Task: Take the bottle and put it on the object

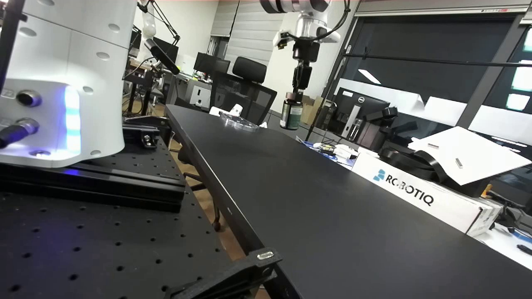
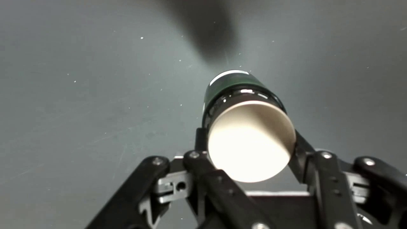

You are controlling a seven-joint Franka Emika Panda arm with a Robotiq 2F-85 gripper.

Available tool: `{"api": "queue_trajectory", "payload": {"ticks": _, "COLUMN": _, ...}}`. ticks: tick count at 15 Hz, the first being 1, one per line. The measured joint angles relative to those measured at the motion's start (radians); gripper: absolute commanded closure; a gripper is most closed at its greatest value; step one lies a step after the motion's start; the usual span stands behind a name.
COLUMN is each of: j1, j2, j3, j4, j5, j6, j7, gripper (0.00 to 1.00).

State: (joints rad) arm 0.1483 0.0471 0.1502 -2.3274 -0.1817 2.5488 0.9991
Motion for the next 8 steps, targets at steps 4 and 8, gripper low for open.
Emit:
{"api": "queue_trajectory", "payload": {"ticks": 4, "j1": 0.048, "j2": 0.064, "j3": 0.015, "j4": 0.089, "j5": -0.009, "j6": -0.065, "j7": 0.02, "gripper": 0.39}}
{"api": "queue_trajectory", "payload": {"ticks": 8, "j1": 0.043, "j2": 0.064, "j3": 0.007, "j4": 0.081, "j5": -0.009, "j6": -0.063, "j7": 0.016, "gripper": 0.39}}
